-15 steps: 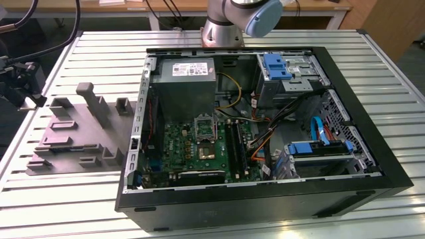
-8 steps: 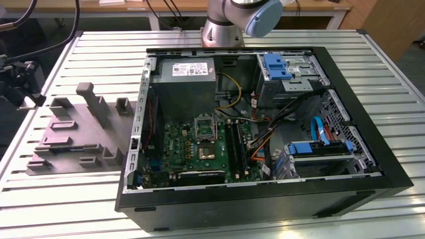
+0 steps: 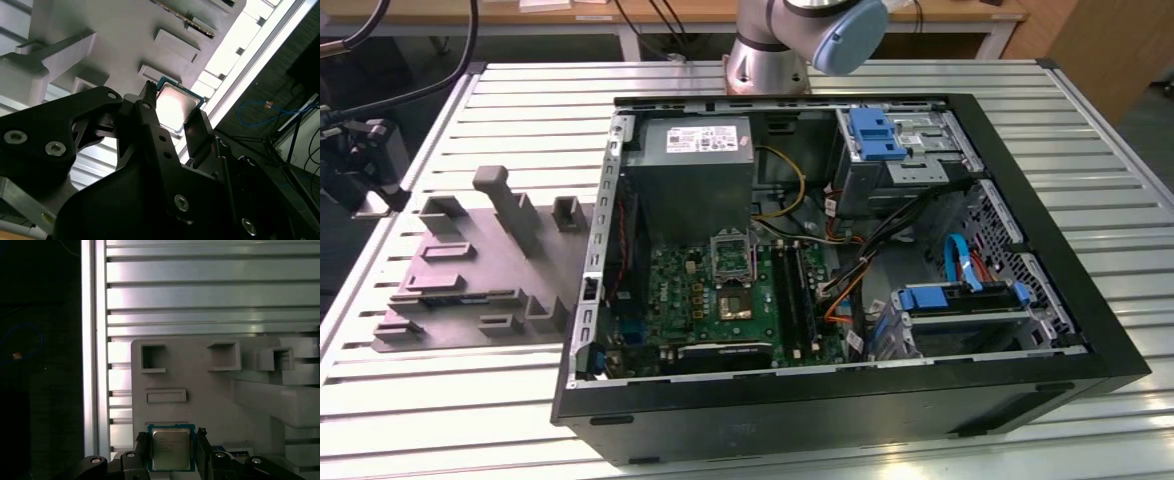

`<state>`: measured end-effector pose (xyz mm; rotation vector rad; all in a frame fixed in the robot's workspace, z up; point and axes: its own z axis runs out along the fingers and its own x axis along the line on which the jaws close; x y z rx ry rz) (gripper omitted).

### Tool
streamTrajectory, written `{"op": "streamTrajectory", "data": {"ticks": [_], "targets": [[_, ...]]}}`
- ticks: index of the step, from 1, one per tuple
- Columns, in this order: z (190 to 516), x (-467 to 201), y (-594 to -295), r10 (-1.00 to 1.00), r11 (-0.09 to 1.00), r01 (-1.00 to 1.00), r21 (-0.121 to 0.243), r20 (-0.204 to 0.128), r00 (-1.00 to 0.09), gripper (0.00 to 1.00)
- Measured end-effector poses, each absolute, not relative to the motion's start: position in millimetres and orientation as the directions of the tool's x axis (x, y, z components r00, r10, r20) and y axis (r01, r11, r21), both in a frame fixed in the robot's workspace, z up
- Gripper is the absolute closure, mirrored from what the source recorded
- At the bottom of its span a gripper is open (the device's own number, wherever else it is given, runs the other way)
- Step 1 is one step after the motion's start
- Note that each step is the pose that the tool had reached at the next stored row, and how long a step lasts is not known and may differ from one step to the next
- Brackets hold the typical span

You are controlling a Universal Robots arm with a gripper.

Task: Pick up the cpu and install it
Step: 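Pick up the cpu and move it towards the insertion slot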

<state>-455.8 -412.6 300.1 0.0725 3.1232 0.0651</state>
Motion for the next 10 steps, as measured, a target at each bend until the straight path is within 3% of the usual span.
{"op": "streamTrajectory", "data": {"ticks": [10], "targets": [[303.0,-455.8,-412.6,0.047,0.998,0.046,0.042,-0.016,-0.999,0.53]]}}
